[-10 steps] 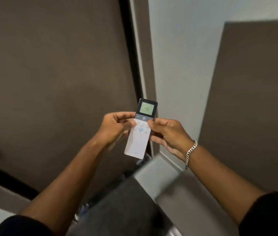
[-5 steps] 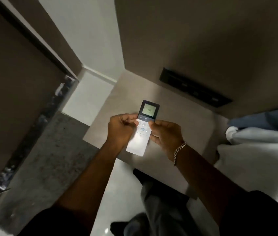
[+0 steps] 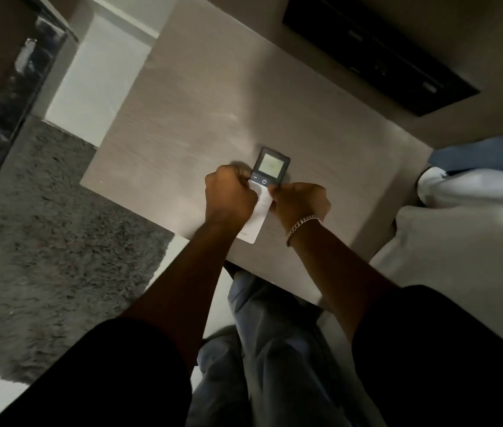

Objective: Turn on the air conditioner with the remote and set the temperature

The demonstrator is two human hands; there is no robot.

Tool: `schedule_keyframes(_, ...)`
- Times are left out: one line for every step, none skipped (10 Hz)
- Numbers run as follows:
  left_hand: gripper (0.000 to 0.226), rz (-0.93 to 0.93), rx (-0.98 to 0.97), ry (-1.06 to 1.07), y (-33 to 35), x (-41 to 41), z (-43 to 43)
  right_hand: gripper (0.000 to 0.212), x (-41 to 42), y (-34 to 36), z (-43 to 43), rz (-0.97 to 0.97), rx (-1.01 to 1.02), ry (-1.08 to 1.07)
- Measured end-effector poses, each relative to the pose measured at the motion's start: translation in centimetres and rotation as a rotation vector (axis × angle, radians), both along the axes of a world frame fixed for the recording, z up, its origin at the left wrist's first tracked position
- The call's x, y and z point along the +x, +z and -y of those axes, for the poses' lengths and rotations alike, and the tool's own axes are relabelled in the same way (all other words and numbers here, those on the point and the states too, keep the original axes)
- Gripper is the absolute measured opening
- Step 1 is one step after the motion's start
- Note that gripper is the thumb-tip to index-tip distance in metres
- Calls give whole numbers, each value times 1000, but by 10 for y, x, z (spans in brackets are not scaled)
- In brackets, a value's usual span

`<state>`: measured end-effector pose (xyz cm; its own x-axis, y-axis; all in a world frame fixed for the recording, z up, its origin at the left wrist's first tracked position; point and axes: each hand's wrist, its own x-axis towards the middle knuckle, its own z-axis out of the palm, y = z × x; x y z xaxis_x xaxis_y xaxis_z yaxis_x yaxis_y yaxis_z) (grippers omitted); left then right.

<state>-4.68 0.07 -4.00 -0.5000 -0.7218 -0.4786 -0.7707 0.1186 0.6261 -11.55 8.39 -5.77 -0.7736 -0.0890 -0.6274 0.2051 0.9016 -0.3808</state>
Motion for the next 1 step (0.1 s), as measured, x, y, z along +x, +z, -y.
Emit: schedule_keyframes(19, -86, 41, 9, 7, 7, -1, 27, -5, 3, -1, 43, -12, -52)
